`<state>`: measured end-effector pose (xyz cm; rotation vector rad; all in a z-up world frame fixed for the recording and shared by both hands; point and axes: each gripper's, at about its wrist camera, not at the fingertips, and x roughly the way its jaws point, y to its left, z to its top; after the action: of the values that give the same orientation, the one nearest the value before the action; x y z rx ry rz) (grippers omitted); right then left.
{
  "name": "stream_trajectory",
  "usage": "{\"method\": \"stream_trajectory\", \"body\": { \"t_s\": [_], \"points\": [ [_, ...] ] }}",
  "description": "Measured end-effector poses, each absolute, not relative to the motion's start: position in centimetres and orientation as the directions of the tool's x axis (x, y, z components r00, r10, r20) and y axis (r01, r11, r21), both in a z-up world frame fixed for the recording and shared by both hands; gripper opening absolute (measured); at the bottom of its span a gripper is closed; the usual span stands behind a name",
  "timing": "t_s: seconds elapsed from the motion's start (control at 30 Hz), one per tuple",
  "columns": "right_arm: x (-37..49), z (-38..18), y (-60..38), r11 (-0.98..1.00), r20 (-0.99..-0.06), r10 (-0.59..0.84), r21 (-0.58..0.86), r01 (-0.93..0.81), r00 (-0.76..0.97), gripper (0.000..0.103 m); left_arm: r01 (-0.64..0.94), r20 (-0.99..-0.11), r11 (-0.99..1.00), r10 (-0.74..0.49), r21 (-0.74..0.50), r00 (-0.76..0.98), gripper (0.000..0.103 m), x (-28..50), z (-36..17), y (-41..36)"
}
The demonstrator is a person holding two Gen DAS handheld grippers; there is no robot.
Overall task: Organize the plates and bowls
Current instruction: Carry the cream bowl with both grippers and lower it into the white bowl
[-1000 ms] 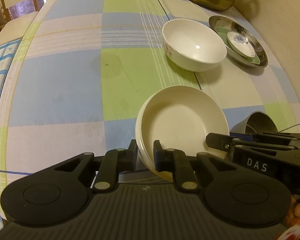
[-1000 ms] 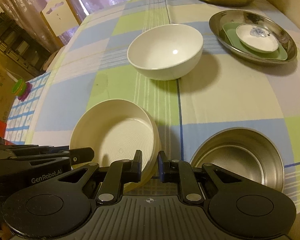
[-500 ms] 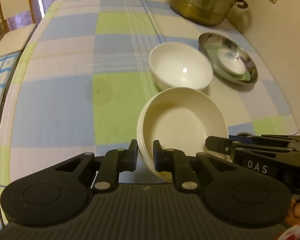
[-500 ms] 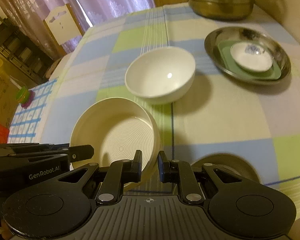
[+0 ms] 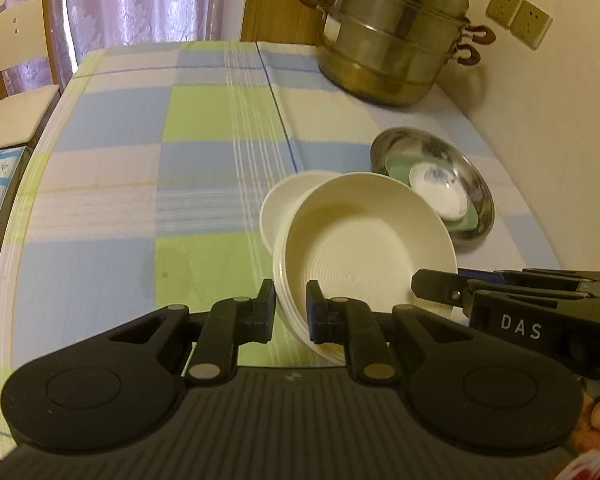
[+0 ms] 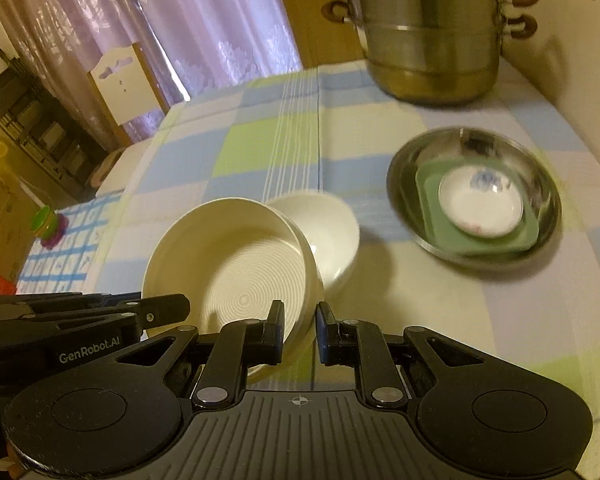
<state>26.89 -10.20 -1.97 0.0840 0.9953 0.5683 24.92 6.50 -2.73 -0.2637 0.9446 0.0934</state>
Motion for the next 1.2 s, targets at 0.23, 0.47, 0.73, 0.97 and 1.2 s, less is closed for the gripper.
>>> {"method": "stream_trajectory", "body": {
  "t_s": [0.23,0.47,0.73,0.97,1.2],
  "points": [
    [30.0,-1.6,-10.2,0.853,-0.764,0.490,0.321,-0.412,0.419,0.016,-0.197,-0.803,0.964,-0.028,-0.179,0.595,0.014,27.9,-2.5,6.7],
    [32.6,-2.4,-9.9,0.851,-0.772,0.495,0.336,-0.404,0.399,0.016,-0.218,-0.813,0.960,-0.015,-0.174,0.582,0.014,30.3,-3.4,7.1],
    [34.9,-4.2,-9.5,0.855,-0.797,0.487,0.351,-0.382,0.357,0.016,-0.243,-0.838,0.955,-0.010,-0.170,0.546,0.014,32.1,-5.2,7.5],
    [35.7,-5.6,-9.1,0.858,-0.817,0.475,0.347,-0.379,0.328,0.016,-0.260,-0.855,0.952,-0.005,-0.162,0.518,0.013,32.9,-6.4,7.6],
    [36.1,-6.4,-8.9,0.855,-0.825,0.475,0.350,-0.383,0.307,0.017,-0.266,-0.867,0.950,-0.010,-0.164,0.499,0.014,33.4,-7.2,7.8]
  ]
}}
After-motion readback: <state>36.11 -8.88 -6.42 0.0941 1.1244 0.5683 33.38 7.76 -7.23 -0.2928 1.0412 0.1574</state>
